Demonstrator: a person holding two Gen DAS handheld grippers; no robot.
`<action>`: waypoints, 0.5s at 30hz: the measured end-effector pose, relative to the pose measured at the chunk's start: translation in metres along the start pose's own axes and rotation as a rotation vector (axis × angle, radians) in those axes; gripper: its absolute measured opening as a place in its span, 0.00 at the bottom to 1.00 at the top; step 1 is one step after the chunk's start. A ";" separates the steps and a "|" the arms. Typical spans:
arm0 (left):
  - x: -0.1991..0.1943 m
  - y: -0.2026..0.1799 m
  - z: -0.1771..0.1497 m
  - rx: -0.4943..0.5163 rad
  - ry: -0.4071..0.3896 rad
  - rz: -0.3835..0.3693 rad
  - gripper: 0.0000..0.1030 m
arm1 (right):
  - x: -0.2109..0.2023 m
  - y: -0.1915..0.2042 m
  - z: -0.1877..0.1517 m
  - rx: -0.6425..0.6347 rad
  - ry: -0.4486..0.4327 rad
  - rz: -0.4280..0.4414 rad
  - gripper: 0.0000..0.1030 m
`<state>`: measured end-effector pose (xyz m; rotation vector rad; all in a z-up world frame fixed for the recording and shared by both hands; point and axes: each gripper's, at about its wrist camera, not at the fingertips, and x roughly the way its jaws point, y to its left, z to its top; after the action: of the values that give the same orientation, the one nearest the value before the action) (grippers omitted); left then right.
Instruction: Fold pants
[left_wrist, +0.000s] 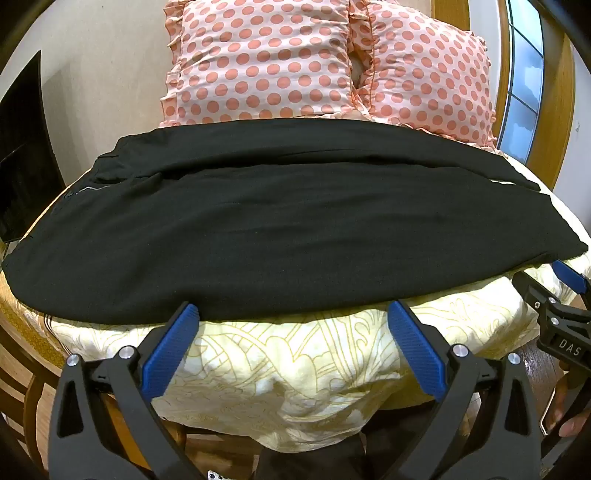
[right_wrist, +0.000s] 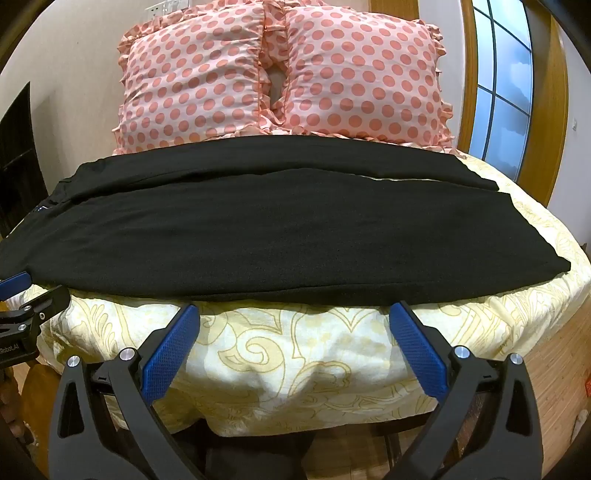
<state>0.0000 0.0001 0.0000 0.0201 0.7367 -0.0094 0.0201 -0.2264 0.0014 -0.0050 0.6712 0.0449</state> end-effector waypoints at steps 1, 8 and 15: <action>0.000 0.000 0.000 0.001 -0.001 0.001 0.98 | 0.000 0.000 0.000 0.001 -0.002 0.001 0.99; 0.000 0.000 0.000 0.002 -0.005 0.002 0.98 | 0.000 0.000 0.000 0.001 -0.003 0.001 0.99; 0.000 0.000 0.000 0.001 -0.003 0.002 0.98 | 0.000 0.000 0.000 0.001 -0.003 0.001 0.99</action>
<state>0.0003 0.0001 0.0001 0.0216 0.7340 -0.0081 0.0196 -0.2266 0.0015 -0.0034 0.6683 0.0453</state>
